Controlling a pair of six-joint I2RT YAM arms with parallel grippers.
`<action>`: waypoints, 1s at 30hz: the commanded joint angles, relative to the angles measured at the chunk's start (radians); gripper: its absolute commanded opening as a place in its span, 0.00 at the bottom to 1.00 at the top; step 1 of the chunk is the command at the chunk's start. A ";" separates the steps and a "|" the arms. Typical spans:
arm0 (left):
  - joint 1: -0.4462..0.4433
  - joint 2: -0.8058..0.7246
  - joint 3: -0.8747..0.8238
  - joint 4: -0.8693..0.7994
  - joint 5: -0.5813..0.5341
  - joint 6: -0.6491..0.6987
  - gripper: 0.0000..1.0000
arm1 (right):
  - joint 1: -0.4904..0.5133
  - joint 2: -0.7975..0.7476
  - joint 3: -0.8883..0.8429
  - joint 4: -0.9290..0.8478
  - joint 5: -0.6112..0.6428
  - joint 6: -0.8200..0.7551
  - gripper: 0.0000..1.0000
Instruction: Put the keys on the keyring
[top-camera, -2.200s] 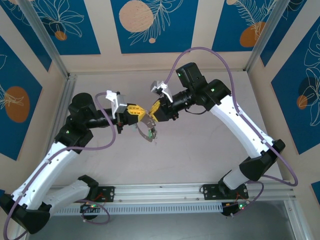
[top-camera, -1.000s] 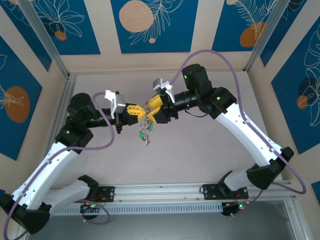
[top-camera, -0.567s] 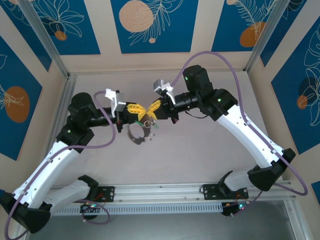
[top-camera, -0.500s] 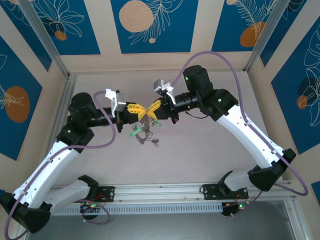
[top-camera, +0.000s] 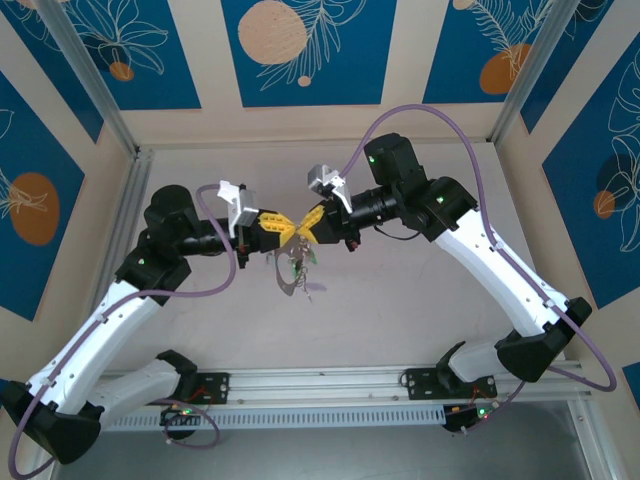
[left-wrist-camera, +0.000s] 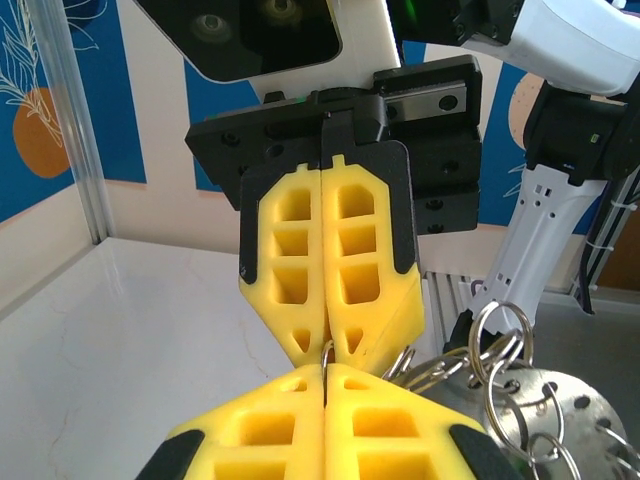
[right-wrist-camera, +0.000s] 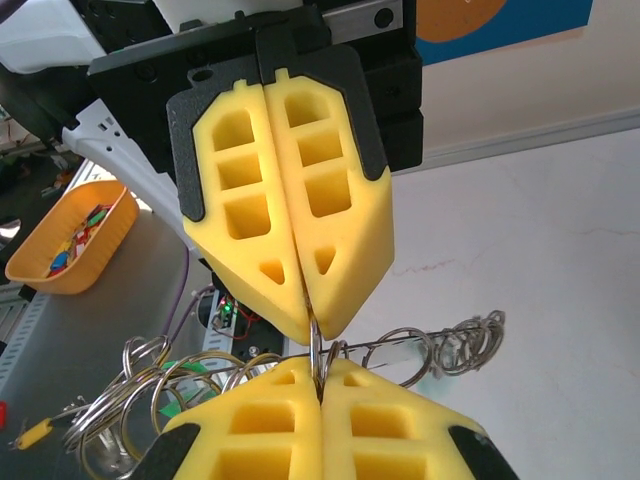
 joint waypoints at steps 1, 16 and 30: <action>-0.002 -0.008 0.021 -0.015 0.016 0.020 0.00 | 0.002 -0.021 0.048 -0.038 -0.014 -0.021 0.00; -0.005 0.005 0.173 -0.362 -0.101 0.218 0.23 | 0.085 0.015 0.111 -0.176 0.250 -0.134 0.00; -0.046 0.072 0.296 -0.570 -0.162 0.350 0.25 | 0.160 0.074 0.218 -0.271 0.423 -0.201 0.00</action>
